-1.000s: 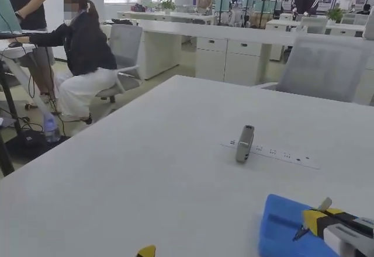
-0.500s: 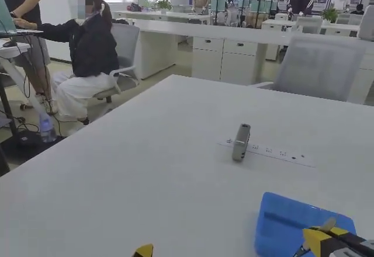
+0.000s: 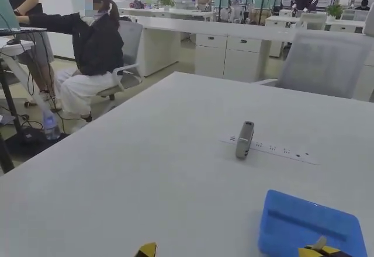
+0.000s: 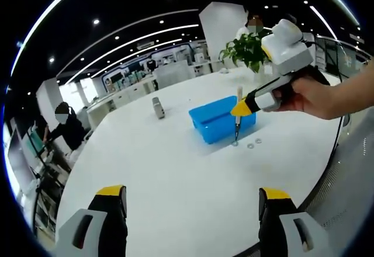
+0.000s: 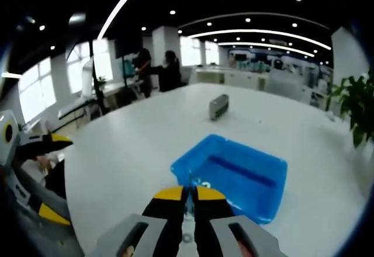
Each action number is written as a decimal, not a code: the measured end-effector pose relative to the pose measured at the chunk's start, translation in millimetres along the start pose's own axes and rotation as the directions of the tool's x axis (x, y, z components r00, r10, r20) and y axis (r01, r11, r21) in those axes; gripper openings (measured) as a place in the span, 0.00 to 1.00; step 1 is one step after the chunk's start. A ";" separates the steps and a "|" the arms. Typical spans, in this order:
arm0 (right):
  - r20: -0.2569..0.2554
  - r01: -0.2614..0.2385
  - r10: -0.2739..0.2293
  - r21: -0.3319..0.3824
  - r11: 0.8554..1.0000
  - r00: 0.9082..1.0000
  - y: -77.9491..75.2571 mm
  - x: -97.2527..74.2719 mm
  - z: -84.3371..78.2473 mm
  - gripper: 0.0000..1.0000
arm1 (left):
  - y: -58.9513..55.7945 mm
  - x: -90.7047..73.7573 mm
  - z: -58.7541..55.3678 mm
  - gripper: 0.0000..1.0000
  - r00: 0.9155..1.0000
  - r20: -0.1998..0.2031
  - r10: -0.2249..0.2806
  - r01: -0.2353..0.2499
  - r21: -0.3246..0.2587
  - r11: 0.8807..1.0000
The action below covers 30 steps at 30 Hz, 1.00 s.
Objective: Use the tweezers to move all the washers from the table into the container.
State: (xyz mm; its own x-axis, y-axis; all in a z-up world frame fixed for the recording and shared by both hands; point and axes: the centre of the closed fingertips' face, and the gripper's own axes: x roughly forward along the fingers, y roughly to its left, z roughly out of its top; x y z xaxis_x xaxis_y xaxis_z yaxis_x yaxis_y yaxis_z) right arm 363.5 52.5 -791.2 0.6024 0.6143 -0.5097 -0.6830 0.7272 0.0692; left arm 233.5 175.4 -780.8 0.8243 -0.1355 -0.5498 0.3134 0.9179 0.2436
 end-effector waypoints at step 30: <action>0.006 0.040 -0.040 0.005 0.999 0.999 -0.9 6.0 -3.8 0.02 | -1.3 1.0 -3.3 0.95 1.000 -0.016 -0.004 0.004 0.010 1.000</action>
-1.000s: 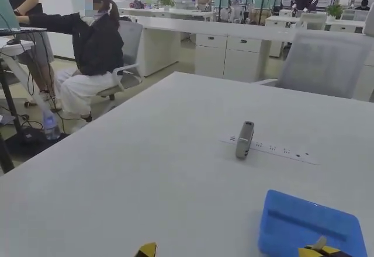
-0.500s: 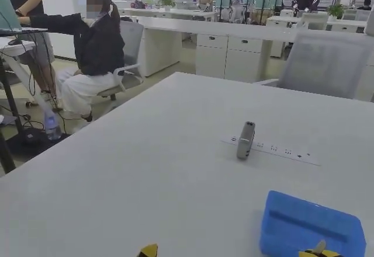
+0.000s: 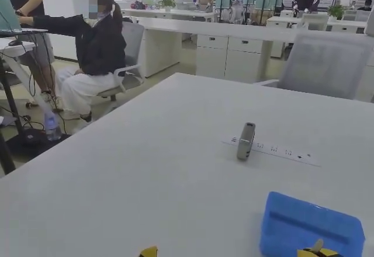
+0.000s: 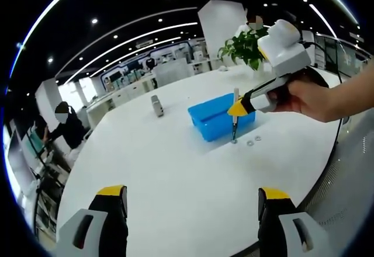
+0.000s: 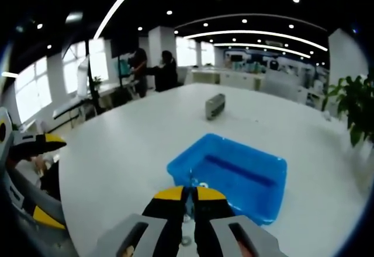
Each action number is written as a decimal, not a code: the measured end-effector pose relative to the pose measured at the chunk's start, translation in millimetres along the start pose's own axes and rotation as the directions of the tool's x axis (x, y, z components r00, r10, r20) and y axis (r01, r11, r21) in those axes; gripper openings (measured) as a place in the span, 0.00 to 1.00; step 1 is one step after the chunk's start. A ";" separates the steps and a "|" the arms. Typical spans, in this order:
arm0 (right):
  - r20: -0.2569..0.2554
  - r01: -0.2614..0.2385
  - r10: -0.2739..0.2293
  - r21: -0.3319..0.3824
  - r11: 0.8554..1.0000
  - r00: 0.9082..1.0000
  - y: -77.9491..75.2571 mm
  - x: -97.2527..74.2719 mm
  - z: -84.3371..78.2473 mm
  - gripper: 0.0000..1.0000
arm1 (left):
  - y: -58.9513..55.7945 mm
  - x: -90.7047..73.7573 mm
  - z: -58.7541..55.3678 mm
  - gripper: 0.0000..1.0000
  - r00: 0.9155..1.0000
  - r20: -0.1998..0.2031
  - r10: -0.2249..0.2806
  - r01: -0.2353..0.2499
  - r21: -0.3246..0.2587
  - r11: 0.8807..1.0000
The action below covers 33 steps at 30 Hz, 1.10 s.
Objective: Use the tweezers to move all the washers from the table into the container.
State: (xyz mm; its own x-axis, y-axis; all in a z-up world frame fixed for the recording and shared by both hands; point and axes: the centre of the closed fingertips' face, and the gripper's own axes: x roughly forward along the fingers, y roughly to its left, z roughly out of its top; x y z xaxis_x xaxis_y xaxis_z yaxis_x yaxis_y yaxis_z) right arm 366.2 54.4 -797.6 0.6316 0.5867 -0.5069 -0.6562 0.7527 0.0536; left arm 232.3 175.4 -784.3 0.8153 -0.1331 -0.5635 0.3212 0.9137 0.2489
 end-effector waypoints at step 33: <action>0.047 -0.063 0.065 -0.033 0.997 0.997 10.0 -32.3 39.4 0.00 | -1.4 -0.5 3.2 0.95 1.000 0.014 -0.007 0.007 -0.003 1.000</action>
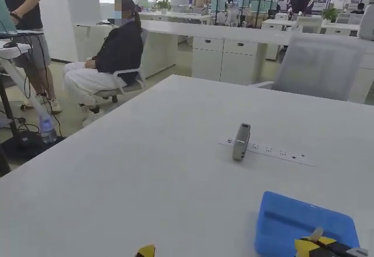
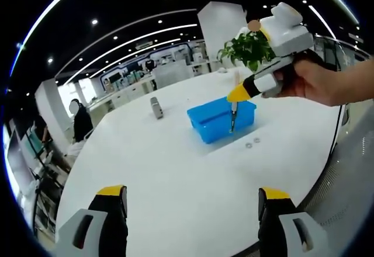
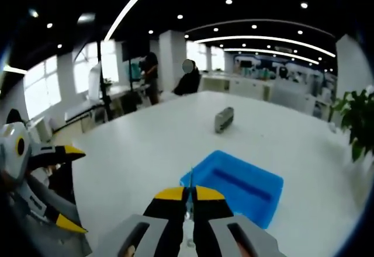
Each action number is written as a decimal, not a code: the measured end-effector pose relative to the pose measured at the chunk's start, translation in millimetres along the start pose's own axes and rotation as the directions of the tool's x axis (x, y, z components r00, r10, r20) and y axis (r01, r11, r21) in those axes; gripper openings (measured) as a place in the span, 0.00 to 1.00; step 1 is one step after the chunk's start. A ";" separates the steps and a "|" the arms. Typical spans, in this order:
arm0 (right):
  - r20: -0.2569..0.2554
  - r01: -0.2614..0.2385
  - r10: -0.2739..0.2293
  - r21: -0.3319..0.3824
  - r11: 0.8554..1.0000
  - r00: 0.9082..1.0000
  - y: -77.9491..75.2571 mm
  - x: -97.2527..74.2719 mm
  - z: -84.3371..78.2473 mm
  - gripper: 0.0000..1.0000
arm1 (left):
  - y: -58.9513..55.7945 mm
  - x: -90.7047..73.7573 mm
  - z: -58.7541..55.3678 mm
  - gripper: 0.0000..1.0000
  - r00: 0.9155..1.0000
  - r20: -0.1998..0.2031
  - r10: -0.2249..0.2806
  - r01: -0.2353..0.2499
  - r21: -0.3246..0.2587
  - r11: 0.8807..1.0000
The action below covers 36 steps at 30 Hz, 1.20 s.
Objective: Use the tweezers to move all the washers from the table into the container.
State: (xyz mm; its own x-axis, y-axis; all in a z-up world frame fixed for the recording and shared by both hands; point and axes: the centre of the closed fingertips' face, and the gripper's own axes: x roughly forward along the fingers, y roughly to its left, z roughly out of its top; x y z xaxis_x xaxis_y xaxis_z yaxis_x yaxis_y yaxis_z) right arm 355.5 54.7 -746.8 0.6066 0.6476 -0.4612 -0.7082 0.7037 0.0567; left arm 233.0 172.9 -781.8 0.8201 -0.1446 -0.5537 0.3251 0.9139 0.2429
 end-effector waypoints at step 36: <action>-0.052 0.109 -0.110 -0.010 0.994 0.993 -52.4 56.7 -17.0 0.01 | -0.3 0.3 -2.1 0.95 1.000 -0.010 -0.003 0.003 -0.002 1.000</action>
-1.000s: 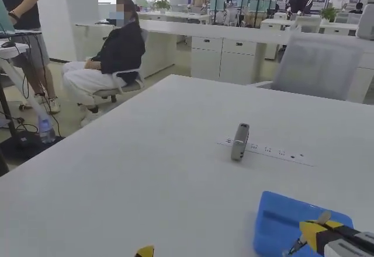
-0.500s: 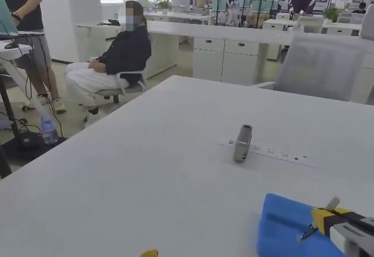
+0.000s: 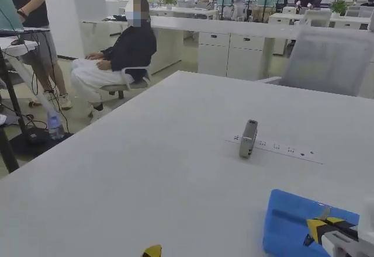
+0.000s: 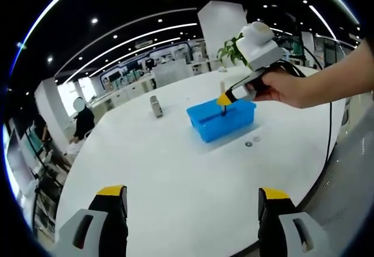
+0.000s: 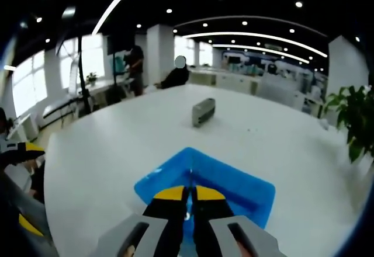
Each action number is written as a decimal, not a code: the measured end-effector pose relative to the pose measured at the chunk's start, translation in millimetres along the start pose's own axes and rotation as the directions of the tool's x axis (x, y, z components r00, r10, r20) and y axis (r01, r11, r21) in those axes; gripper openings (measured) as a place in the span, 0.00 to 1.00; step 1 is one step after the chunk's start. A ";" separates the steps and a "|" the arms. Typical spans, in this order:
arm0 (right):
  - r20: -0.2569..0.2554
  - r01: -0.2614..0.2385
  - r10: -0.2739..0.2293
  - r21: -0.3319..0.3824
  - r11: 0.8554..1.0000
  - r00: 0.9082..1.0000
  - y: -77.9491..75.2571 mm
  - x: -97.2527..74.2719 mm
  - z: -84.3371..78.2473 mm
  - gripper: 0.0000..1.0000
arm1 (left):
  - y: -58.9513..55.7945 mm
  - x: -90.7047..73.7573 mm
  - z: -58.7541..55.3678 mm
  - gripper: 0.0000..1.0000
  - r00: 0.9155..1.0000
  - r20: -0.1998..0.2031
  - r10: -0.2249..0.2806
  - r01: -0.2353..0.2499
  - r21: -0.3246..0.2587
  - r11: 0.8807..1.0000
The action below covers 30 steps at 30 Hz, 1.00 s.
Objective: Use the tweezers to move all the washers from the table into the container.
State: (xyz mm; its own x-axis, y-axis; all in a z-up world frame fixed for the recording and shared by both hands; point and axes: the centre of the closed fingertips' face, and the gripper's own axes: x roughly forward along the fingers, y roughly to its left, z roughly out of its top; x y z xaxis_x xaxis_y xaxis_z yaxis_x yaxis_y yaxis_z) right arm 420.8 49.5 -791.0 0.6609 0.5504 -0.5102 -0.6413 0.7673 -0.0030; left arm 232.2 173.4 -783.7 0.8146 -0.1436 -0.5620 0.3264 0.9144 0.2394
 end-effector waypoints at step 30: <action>0.090 -0.022 0.021 0.015 1.000 0.996 4.9 -46.9 30.3 0.02 | -2.4 -2.4 7.1 0.96 0.999 0.039 -0.011 0.011 0.000 1.000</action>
State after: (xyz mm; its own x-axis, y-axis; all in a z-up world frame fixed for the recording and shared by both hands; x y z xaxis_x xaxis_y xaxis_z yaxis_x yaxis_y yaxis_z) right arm 398.5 37.4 -741.0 0.6798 0.5939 -0.4303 -0.6501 0.7596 0.0213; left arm 232.9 168.8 -777.4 0.8290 -0.1682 -0.5334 0.3354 0.9127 0.2335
